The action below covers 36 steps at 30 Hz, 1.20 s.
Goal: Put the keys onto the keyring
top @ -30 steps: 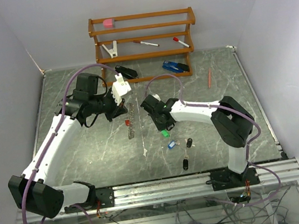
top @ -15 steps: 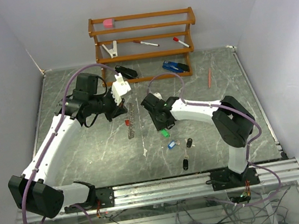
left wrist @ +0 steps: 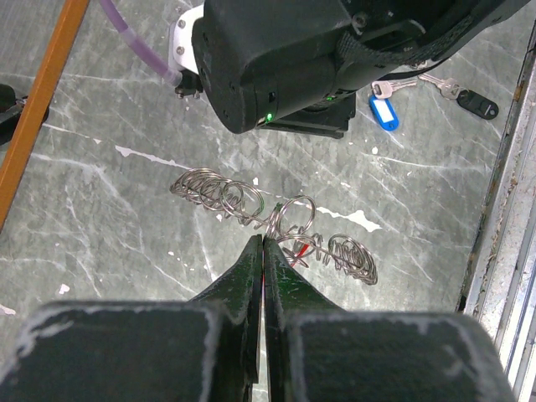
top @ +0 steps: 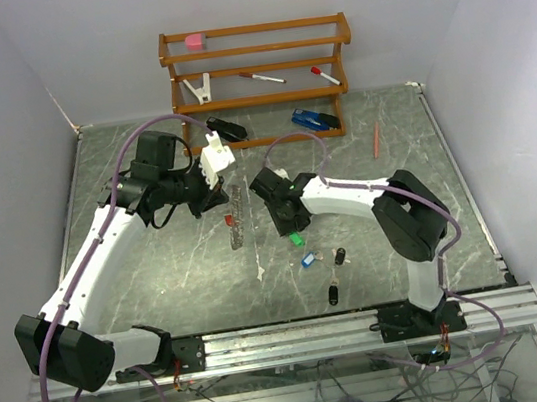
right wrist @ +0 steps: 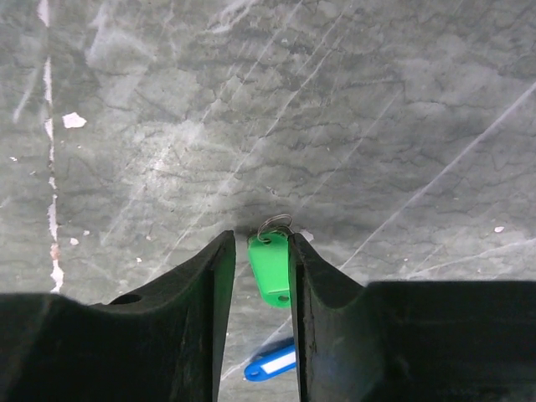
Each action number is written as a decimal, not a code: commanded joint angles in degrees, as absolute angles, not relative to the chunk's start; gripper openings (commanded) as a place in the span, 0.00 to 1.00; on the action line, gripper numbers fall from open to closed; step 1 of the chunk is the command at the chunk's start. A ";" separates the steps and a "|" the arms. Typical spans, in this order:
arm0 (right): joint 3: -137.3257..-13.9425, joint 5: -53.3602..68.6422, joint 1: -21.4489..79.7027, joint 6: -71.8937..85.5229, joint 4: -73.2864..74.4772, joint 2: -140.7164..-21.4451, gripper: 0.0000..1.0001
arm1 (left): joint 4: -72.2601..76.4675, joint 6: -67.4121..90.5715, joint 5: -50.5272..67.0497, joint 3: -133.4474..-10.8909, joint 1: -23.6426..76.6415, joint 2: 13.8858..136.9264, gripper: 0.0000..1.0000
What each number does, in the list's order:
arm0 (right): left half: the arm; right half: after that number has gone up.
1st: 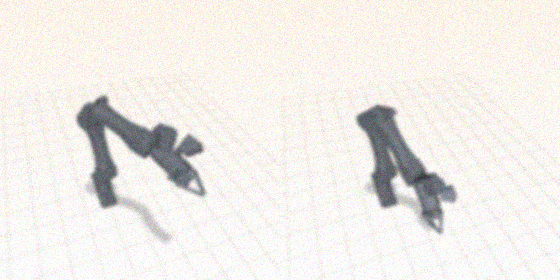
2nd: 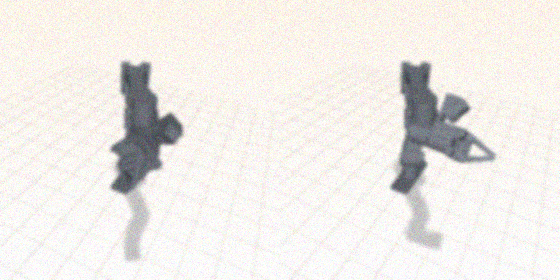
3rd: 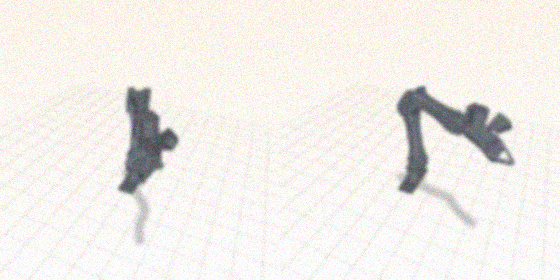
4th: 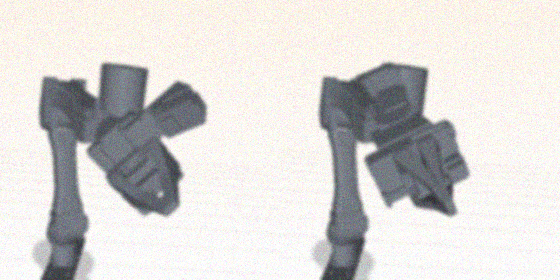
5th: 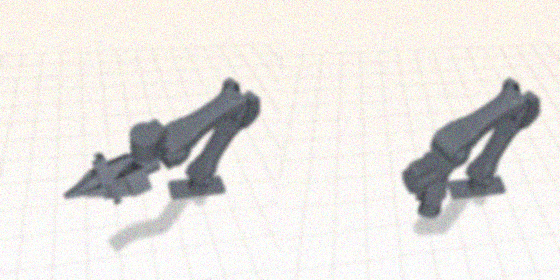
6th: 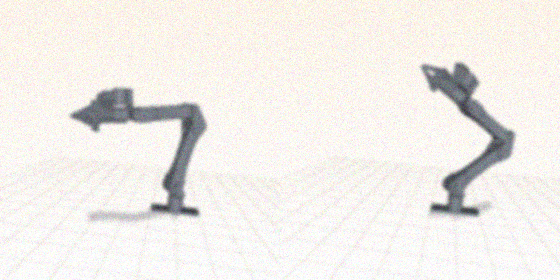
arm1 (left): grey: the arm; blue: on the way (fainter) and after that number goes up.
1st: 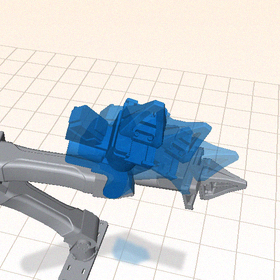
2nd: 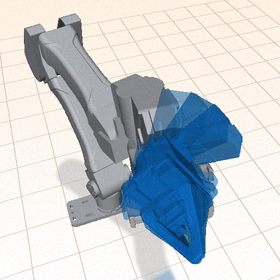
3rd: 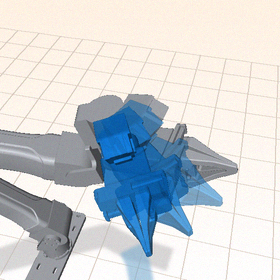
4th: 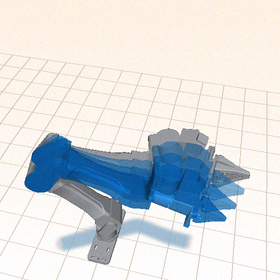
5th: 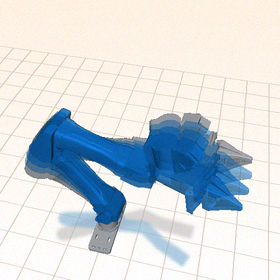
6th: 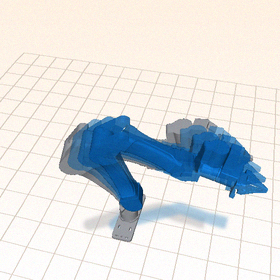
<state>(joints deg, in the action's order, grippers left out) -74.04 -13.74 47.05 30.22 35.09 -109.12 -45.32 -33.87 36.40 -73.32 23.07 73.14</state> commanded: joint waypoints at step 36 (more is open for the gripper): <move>-69.64 -14.22 46.72 26.80 32.84 -102.26 0.00 | -43.78 -33.71 38.90 -73.82 22.24 72.33 0.07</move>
<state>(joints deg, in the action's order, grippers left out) -71.72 -14.57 46.94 28.40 35.14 -106.78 -45.30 -33.87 36.47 -72.99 22.59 73.06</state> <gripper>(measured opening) 0.017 0.074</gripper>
